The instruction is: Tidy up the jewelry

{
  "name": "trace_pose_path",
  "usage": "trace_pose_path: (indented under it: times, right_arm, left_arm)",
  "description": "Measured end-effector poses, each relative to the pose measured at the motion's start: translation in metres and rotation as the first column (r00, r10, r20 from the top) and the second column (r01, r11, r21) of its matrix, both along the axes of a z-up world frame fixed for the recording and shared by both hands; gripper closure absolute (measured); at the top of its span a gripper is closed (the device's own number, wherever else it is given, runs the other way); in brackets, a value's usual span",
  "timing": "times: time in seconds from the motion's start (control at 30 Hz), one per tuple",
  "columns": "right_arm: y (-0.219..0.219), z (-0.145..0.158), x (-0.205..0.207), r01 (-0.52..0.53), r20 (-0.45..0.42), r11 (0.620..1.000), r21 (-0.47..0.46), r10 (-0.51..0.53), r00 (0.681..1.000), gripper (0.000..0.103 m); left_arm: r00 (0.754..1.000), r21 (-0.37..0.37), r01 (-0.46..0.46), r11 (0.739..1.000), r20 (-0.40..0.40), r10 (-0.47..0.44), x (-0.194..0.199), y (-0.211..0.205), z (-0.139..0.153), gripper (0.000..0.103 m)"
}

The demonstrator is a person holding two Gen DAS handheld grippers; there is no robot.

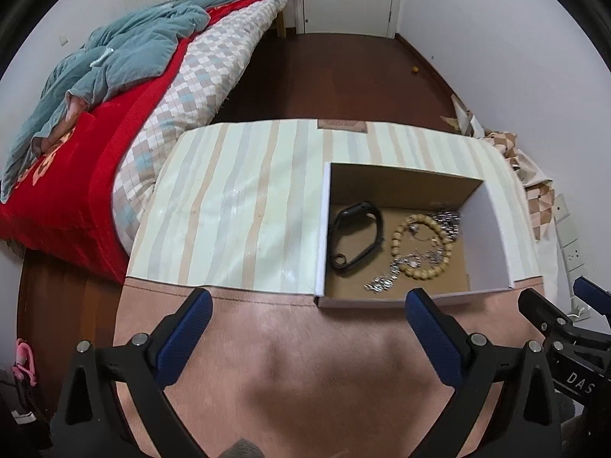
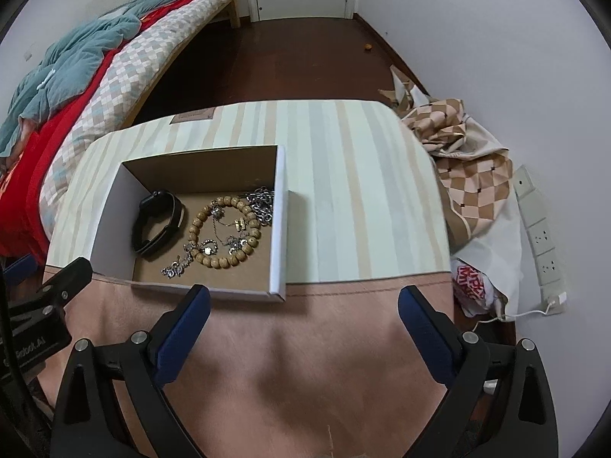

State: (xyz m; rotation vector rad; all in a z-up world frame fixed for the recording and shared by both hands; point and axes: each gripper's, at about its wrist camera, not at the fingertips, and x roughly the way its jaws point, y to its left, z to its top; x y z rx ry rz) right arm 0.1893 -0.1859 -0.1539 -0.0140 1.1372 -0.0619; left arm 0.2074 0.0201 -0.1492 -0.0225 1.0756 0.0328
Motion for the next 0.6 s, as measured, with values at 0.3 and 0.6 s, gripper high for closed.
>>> trace_pose_path:
  times: [0.3, 0.6]
  right_arm:
    - [-0.007, 0.064, -0.051, 0.012, 0.103, 1.0, -0.01, -0.011, 0.995, 0.003]
    - [-0.004, 0.139, -0.11, 0.003, 0.202, 1.0, 0.008, -0.005, 0.979, 0.003]
  left_arm:
    - [0.996, -0.001, 0.032, 0.999, 0.081, -0.032, -0.046, -0.008, 0.056, 0.0]
    - [0.984, -0.004, 0.028, 1.0, 0.178, -0.027, -0.094, -0.002, 0.122, 0.0]
